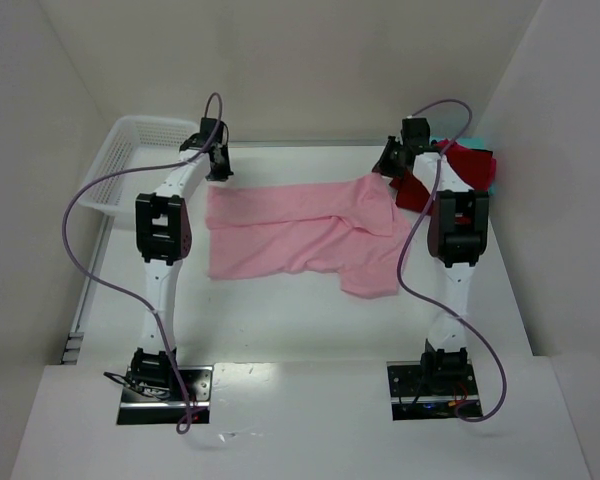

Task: Fold and stack the t-shirts
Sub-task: Fold the flattened tshirt in 1/3 of the way

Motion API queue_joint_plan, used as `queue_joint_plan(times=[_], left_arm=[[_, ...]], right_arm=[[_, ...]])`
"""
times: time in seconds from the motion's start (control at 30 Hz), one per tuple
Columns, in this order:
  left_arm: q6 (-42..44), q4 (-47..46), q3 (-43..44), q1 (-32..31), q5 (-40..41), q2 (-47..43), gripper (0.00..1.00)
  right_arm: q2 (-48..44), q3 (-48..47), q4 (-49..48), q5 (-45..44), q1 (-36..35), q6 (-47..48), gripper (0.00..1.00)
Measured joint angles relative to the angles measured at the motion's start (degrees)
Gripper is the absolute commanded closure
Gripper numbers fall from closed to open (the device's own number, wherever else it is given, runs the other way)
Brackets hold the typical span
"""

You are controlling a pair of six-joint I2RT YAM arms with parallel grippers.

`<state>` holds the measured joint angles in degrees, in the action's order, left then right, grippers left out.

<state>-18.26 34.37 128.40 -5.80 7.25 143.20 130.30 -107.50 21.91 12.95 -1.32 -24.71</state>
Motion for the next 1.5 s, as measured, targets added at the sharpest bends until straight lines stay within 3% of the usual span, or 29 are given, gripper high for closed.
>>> queue_joint_plan(times=[0.03, 0.2, 0.3, 0.47, 0.53, 0.67, 0.83, 1.07, 1.27, 1.3, 1.4, 1.5], left_arm=[[0.00, 0.44, 0.63, 0.00, -0.02, 0.00, 0.54], [0.59, -0.81, -2.89, 0.00, 0.26, -4.11, 0.25], [1.36, -1.38, -11.37, 0.04, 0.72, -11.58, 0.17], [0.15, -4.31, -23.37, 0.37, 1.81, -21.49, 0.16], [-0.48, -4.92, -29.20, 0.76, 2.58, -23.74, 0.20], [-2.01, -5.33, -32.44, 1.01, 3.34, -22.93, 0.25], [-4.52, -8.15, -32.54, 1.11, 3.67, -20.65, 0.46], [-5.11, -10.95, -32.13, 1.11, 3.58, -17.49, 0.51], [-6.01, -11.87, -30.05, 1.11, 3.67, -15.34, 0.80], [-6.19, -11.87, -29.68, 1.11, 3.65, -15.10, 0.80], [-6.05, -12.11, -28.28, 1.11, 3.61, -14.29, 0.93], [-6.03, -11.50, -24.74, 1.11, 3.61, -12.74, 0.94]], right_arm=[[0.31, -0.74, 0.09, -0.07, -0.02, -0.02, 0.77], [1.33, -4.50, 0.17, -0.63, -0.04, 0.50, 0.77], [1.33, -4.68, 0.26, -0.79, -0.04, 0.63, 0.76], [1.29, -3.43, 0.00, -0.92, -0.04, 1.14, 0.76], [1.29, -2.49, 0.09, -0.94, -0.04, 1.31, 0.76], [1.29, -0.79, -0.02, -0.92, -0.04, 1.79, 0.76], [1.11, -0.70, -0.07, -0.94, -0.04, 2.19, 0.76], [1.07, -0.61, -0.07, -0.94, -0.04, 2.29, 0.76], [1.07, -0.15, -0.09, -0.94, -0.04, 2.29, 0.76], [1.07, -0.15, -0.07, -0.94, -0.04, 2.29, 0.76], [1.07, -0.15, -0.11, -0.92, -0.04, 2.29, 0.76], [1.07, -0.17, -0.07, -0.94, -0.04, 2.29, 0.76]])
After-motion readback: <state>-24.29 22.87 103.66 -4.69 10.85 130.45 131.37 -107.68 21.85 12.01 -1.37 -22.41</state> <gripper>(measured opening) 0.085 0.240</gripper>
